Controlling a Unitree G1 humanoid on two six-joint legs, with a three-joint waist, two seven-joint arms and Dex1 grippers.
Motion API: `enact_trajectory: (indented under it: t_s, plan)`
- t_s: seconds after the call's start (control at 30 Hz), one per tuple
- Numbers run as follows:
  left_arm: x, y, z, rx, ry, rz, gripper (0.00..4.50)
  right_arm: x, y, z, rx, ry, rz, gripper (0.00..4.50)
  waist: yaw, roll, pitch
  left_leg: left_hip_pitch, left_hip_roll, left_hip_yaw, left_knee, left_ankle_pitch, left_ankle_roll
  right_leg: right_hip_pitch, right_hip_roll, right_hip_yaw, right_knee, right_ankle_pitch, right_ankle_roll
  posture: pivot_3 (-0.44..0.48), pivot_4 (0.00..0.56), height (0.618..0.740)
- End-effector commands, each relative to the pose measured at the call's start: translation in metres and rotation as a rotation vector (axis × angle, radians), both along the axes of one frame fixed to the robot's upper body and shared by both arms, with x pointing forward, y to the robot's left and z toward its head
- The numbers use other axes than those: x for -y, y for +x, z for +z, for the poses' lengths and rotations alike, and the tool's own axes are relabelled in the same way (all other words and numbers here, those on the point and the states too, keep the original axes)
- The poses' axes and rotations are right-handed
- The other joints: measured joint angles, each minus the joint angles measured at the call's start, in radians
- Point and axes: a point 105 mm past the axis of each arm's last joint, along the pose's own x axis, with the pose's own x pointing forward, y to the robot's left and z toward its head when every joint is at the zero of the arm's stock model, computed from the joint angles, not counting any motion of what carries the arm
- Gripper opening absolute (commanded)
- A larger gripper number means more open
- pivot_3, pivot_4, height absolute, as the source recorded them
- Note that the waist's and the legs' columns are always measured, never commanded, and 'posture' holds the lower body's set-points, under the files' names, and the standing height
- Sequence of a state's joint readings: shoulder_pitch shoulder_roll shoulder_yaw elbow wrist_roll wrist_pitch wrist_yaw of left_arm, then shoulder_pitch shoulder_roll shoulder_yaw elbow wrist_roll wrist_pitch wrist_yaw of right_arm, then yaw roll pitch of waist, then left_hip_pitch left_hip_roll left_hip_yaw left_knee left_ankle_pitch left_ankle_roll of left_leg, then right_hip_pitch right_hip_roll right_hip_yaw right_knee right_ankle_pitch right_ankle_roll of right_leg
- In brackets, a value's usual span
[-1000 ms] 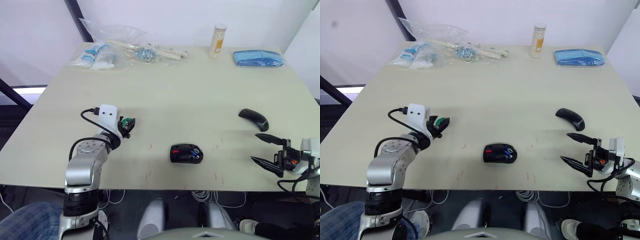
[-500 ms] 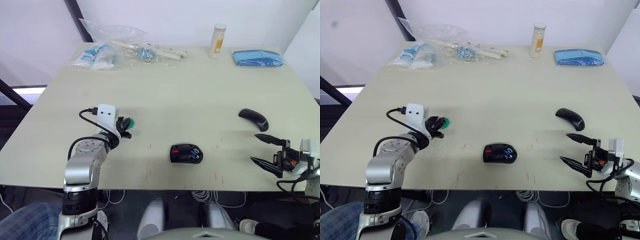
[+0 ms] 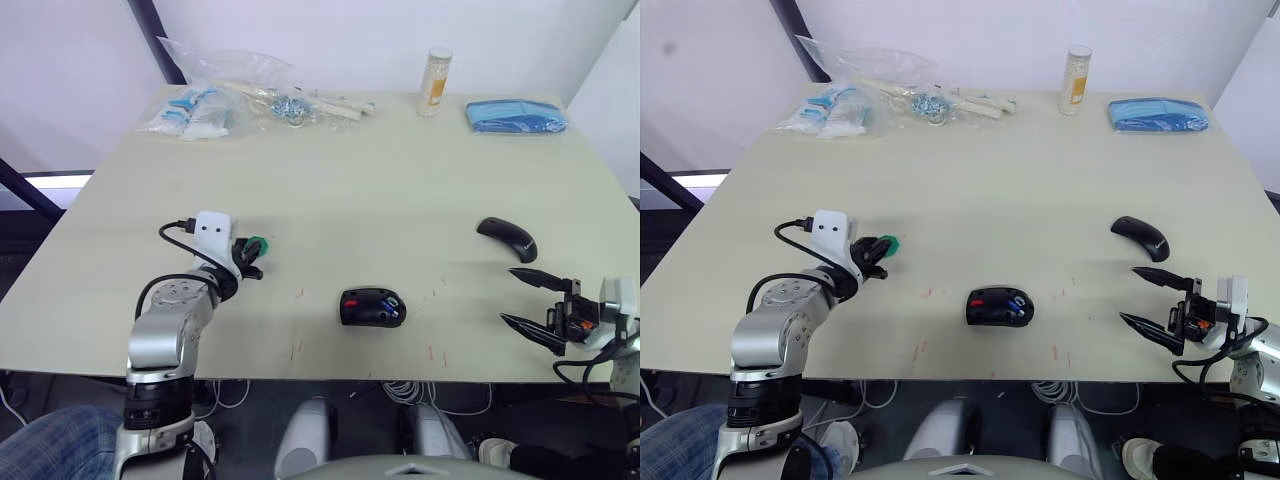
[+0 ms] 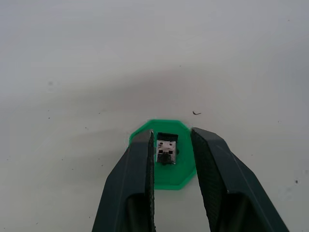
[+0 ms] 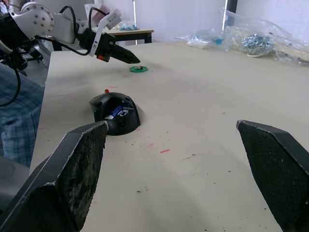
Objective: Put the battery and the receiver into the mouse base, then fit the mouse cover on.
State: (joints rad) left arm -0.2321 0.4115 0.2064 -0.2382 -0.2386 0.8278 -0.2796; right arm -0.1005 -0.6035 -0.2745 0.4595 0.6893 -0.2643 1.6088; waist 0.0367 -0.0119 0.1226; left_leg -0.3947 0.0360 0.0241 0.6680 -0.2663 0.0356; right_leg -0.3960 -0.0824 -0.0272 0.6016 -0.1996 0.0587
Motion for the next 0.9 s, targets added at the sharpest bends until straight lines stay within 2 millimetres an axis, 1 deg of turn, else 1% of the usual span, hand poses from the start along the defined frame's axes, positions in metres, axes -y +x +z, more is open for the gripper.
enact_trajectory:
  t_s: [0.03, 0.13, 0.43, 0.9]
  plan:
    - [-0.008, 0.0003, 0.0071, 0.025, 0.006, 0.021, 1.33, 0.0035, 0.0007, 0.0071, 0.033, -0.002, -0.006, 4.5, 0.0, 0.0, 0.0, 0.0, 0.0, 0.0, 0.0, 0.0, 0.0, 0.0, 0.0, 0.0, 0.0, 0.0, 0.0, 0.0, 0.15, 0.74]
    - [-0.0099, -0.0002, 0.0026, 0.007, 0.019, 0.015, 1.33, 0.0026, 0.0012, 0.0073, 0.036, 0.0, -0.004, 4.5, 0.0, 0.0, 0.0, 0.0, 0.0, 0.0, 0.0, 0.0, 0.0, 0.0, 0.0, 0.0, 0.0, 0.0, 0.0, 0.0, 0.15, 0.74]
    - [-0.0085, 0.0024, -0.0008, -0.017, 0.026, -0.02, 1.33, 0.0022, 0.0024, 0.0082, 0.043, 0.003, -0.005, 4.5, 0.0, 0.0, 0.0, 0.0, 0.0, 0.0, 0.0, 0.0, 0.0, 0.0, 0.0, 0.0, 0.0, 0.0, 0.0, 0.0, 0.15, 0.74]
    - [-0.0042, 0.0047, -0.0008, -0.013, 0.031, -0.056, 1.33, 0.0034, 0.002, 0.0063, 0.047, 0.0, -0.015, 4.5, 0.0, 0.0, 0.0, 0.0, 0.0, 0.0, 0.0, 0.0, 0.0, 0.0, 0.0, 0.0, 0.0, 0.0, 0.0, 0.0, 0.15, 0.74]
